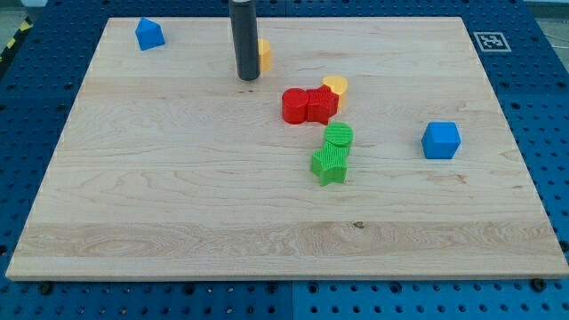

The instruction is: Place the yellow hexagon at the top center

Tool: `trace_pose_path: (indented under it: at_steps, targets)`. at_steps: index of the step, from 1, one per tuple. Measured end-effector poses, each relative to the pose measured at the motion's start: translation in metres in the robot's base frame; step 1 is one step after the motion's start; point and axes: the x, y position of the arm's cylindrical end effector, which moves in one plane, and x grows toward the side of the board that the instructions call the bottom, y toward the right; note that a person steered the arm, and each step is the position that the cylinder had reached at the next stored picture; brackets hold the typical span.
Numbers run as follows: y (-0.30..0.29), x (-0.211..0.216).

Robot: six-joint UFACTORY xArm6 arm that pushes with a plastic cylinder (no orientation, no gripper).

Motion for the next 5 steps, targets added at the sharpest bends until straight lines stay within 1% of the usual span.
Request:
trace_pose_path:
  at_steps: [5]
  targets:
    - [0.003, -0.011]
